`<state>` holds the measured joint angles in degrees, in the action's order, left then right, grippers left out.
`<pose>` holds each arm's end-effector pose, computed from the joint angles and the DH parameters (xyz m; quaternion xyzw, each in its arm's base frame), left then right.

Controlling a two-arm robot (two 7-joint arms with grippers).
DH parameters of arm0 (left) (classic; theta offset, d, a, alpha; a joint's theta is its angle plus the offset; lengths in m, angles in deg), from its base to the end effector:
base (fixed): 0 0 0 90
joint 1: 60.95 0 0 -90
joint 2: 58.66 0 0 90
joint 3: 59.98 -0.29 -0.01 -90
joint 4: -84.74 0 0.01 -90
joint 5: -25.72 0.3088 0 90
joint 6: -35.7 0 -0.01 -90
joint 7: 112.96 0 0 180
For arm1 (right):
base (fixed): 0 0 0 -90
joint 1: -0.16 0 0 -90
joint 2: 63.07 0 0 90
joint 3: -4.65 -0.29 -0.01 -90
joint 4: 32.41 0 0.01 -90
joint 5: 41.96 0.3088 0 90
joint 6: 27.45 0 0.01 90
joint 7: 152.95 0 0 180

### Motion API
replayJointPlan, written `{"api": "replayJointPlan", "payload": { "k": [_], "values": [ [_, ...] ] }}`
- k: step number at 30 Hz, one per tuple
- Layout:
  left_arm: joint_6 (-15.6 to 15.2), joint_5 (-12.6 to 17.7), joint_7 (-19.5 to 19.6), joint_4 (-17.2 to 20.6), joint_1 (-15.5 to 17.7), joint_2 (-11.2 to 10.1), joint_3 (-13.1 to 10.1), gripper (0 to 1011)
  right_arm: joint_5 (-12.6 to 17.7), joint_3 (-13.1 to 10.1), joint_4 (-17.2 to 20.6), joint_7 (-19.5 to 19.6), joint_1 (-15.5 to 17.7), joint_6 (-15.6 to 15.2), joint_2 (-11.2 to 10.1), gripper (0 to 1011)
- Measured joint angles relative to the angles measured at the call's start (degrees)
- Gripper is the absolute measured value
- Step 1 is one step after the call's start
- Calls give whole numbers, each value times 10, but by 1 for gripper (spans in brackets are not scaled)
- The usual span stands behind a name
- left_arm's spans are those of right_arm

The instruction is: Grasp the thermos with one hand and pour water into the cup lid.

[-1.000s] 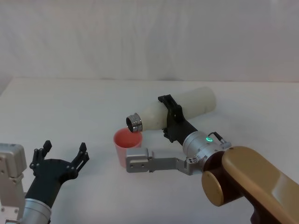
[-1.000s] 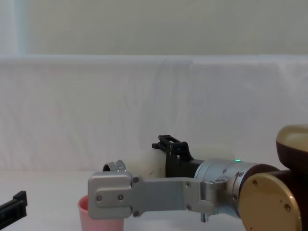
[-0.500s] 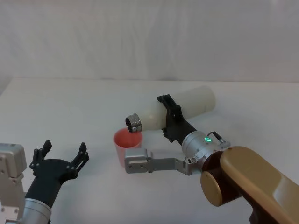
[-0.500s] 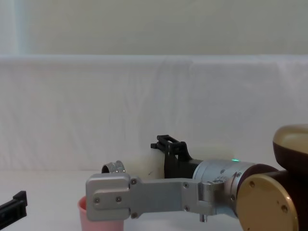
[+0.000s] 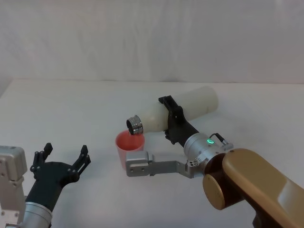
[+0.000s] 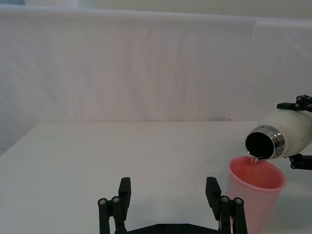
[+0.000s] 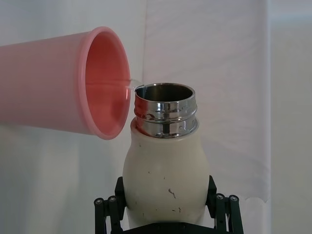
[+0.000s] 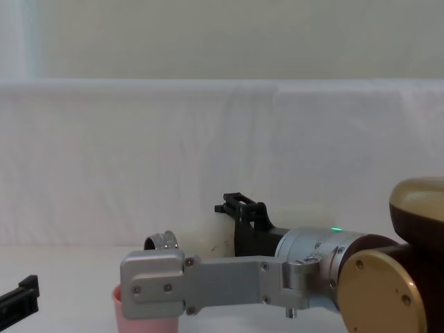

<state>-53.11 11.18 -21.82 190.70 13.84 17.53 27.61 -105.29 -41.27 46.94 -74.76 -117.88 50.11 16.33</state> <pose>0.2530 0.0376 -0.2852 -0.0174 0.0063 0.6616 0.7496 0.3901 0.1520 -0.2390 -0.4077 -0.5700 -0.3249 0.6351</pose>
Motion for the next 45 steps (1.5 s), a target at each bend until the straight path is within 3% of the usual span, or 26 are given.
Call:
{"api": "replayJointPlan", "payload": {
  "k": [45],
  "values": [
    [0, 0, 0, 0, 0, 0, 0, 1001, -5, 4, -5, -6, -6, -1, 2, 960]
  ]
}}
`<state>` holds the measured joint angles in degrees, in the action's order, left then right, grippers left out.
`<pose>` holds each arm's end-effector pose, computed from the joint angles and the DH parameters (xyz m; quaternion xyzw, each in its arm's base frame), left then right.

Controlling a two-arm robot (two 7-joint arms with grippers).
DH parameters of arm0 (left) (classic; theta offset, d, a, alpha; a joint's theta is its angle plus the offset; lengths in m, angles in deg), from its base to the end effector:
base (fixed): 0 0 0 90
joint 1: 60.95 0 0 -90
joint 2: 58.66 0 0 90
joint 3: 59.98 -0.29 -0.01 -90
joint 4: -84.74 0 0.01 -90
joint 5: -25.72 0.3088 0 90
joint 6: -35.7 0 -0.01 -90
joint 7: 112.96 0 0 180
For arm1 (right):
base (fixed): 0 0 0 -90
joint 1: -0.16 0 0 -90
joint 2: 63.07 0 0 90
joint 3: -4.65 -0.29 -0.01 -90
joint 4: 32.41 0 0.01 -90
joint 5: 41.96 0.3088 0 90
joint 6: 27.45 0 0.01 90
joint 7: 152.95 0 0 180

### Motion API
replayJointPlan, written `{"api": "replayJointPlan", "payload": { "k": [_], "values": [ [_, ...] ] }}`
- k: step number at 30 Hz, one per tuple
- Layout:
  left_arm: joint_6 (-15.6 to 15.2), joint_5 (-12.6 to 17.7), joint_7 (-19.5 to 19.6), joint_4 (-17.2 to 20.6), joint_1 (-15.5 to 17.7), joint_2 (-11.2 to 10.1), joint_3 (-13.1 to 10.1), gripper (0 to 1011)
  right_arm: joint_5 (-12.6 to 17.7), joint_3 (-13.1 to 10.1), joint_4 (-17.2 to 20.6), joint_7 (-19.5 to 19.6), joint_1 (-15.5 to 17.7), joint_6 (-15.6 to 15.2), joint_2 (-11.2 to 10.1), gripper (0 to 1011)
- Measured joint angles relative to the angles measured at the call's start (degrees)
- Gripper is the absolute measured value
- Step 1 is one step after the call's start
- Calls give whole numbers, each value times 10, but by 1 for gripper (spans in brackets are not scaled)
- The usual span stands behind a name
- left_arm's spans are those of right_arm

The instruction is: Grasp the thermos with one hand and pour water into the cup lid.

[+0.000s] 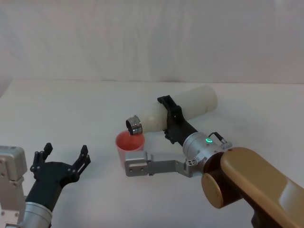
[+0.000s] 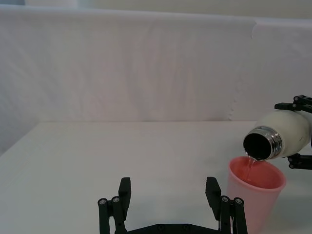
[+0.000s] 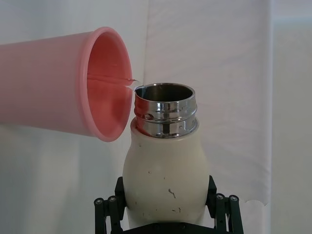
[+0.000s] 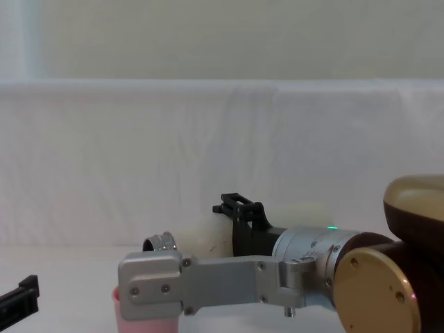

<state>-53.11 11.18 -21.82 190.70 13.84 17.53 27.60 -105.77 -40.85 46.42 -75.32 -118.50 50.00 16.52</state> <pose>0.2530 0.0375 -0.2852 -0.0174 0.0064 0.6615 0.7497 0.3920 0.1540 -0.2379 -0.4125 -0.5728 -0.3197 0.6321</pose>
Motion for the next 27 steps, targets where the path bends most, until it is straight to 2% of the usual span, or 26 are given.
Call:
{"api": "replayJointPlan", "payload": {
  "k": [27],
  "values": [
    [0, 0, 0, 0, 0, 0, 0, 1001, 0, -2, 4, 1, 3, -1, -3, 960]
  ]
}}
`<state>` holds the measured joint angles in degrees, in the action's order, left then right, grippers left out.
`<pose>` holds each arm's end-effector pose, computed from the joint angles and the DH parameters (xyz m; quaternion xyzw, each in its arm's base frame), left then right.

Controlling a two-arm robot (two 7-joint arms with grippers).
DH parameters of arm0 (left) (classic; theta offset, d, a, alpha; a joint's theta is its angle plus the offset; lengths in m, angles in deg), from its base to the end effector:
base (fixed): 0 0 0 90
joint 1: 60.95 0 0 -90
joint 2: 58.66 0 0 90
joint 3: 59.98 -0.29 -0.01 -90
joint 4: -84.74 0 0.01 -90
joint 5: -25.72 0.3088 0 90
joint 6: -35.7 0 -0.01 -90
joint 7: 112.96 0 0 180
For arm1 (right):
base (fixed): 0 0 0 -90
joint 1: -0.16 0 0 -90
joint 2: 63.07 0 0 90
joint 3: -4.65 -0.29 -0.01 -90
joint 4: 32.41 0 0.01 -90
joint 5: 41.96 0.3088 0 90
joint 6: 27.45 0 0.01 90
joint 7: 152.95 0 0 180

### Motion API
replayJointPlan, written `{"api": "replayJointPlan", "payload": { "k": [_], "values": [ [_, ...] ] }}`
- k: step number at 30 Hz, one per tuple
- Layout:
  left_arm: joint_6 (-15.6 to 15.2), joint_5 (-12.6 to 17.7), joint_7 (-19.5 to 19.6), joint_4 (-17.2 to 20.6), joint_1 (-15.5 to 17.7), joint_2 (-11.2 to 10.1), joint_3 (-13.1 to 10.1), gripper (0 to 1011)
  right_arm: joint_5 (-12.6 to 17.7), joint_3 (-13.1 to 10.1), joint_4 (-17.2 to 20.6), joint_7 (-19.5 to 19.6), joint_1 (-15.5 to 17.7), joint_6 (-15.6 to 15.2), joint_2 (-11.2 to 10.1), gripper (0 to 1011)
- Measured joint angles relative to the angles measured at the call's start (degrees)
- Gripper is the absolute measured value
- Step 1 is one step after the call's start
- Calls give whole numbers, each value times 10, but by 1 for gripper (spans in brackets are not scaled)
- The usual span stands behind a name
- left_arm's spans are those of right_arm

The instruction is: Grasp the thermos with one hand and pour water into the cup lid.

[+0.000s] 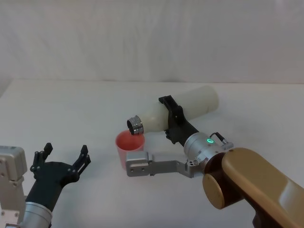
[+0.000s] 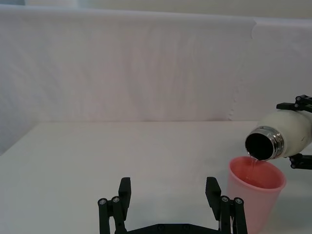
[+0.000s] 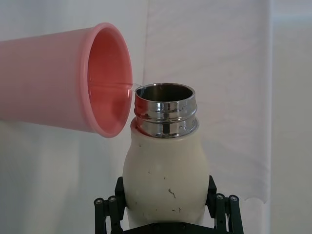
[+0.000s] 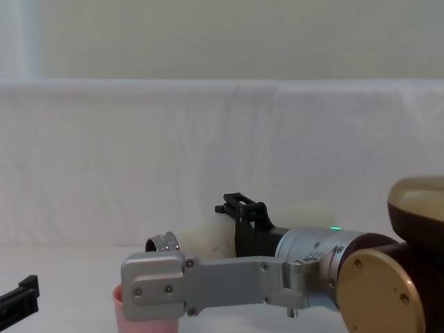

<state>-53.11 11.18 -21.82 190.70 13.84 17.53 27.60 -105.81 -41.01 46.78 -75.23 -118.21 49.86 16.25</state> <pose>0.2530 0.0375 -0.2852 -0.0174 0.0064 0.6615 0.7497 0.3911 0.1522 -0.2384 -0.4132 -0.5723 -0.3217 0.6311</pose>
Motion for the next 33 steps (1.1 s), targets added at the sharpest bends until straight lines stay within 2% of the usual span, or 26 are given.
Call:
{"api": "replayJointPlan", "payload": {
  "k": [21, 33],
  "values": [
    [0, 0, 0, 0, 0, 0, 0, 1001, -1, -1, 5, -2, 3, -1, -2, 960],
    [0, 0, 0, 0, 0, 0, 0, 1001, 29, -21, 24, 21, 18, 18, -8, 960]
  ]
}}
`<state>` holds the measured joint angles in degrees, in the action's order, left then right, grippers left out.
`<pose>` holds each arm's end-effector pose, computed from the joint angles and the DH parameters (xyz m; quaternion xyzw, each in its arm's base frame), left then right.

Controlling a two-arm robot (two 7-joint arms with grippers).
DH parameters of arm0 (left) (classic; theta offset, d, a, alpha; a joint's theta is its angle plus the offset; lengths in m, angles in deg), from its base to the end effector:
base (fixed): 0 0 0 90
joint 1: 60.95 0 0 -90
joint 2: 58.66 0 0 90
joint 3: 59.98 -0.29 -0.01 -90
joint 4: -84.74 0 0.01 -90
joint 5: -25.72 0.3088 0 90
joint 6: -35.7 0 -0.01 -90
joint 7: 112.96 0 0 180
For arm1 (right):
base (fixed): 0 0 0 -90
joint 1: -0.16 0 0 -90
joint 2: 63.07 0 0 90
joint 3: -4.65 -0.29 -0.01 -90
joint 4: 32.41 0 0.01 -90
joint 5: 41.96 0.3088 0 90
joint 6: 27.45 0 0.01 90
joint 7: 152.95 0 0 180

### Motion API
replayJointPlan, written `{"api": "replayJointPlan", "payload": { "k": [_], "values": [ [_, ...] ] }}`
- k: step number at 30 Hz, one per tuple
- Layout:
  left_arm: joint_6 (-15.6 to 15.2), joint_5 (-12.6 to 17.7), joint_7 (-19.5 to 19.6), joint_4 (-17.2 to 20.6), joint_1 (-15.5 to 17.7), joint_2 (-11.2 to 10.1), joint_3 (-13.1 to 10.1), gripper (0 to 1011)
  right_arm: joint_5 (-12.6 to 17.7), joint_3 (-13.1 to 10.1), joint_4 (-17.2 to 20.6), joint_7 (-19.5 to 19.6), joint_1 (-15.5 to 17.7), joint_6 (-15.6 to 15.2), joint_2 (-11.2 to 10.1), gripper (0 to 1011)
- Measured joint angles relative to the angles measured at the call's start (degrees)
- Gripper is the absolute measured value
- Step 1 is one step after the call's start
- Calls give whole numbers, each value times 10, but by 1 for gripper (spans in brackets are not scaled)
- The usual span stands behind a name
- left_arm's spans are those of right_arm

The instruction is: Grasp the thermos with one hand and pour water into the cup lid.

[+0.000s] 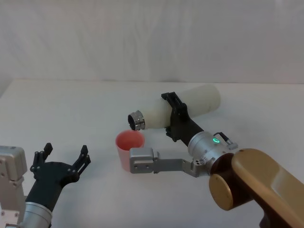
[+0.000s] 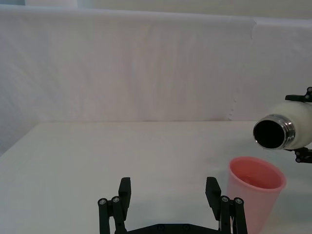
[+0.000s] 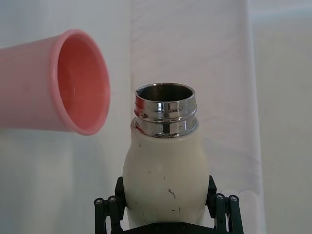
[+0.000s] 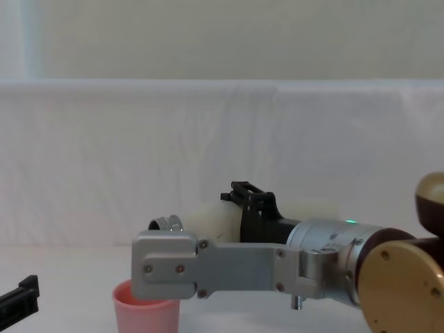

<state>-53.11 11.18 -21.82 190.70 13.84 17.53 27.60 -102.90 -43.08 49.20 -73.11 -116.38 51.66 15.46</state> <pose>0.2530 0.0375 -0.2852 -0.0174 0.0064 0.6615 0.7497 0.3865 0.1431 -0.2355 -0.3815 -0.5640 -0.3420 0.6476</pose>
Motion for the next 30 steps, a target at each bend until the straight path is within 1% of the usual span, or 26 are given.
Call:
{"api": "replayJointPlan", "payload": {
  "k": [3, 6, 7, 10, 11, 12, 13, 14, 16, 17, 18, 19, 23, 25, 27, 28, 29, 30],
  "values": [
    [0, 0, 0, 0, 0, 0, 0, 1001, 8, -5, 9, 6, 7, 5, -4, 960],
    [0, 0, 0, 0, 0, 0, 0, 1001, 27, -20, 30, 18, 24, 13, -10, 960],
    [0, 0, 0, 0, 0, 0, 0, 1001, 27, -20, 30, 18, 24, 13, -10, 960],
    [0, 0, 0, 0, 0, 0, 0, 1001, 52, -38, 56, 26, 45, 21, -18, 960],
    [0, 0, 0, 0, 0, 0, 0, 1001, 57, -42, 61, 27, 49, 23, -19, 960],
    [0, 0, 0, 0, 0, 0, 0, 1001, 68, -50, 73, 28, 58, 25, -23, 960],
    [0, 0, 0, 0, 0, 0, 0, 1001, 68, -50, 73, 28, 58, 25, -23, 960],
    [0, 0, 0, 0, 0, 0, 0, 1001, 81, -60, 84, 30, 68, 29, -25, 960],
    [0, 0, 0, 0, 0, 0, 0, 1001, 94, -69, 95, 31, 77, 32, -27, 960],
    [0, 0, 0, 0, 0, 0, 0, 1001, 111, -81, 106, 32, 88, 35, -28, 960],
    [0, 0, 0, 0, 0, 0, 0, 1001, 120, -87, 112, 32, 94, 37, -28, 960],
    [0, 0, 0, 0, 0, 0, 0, 1001, 140, -99, 124, 32, 106, 41, -28, 960],
    [0, 0, 0, 0, 0, 0, 0, 1001, 186, -123, 144, 24, 128, 49, -27, 960],
    [0, 0, 0, 0, 0, 0, 0, 1001, 235, -145, 161, 10, 147, 58, -22, 960],
    [0, 0, 0, 0, 0, 0, 0, 1001, 261, -155, 169, 1, 155, 61, -18, 960],
    [0, 0, 0, 0, 0, 0, 0, 1001, 289, -166, 176, -8, 163, 63, -14, 960],
    [0, 0, 0, 0, 0, 0, 0, 1001, 289, -166, 176, -8, 163, 63, -14, 960],
    [0, 0, 0, 0, 0, 0, 0, 1001, 318, -177, 182, -18, 171, 64, -9, 960]
  ]
}}
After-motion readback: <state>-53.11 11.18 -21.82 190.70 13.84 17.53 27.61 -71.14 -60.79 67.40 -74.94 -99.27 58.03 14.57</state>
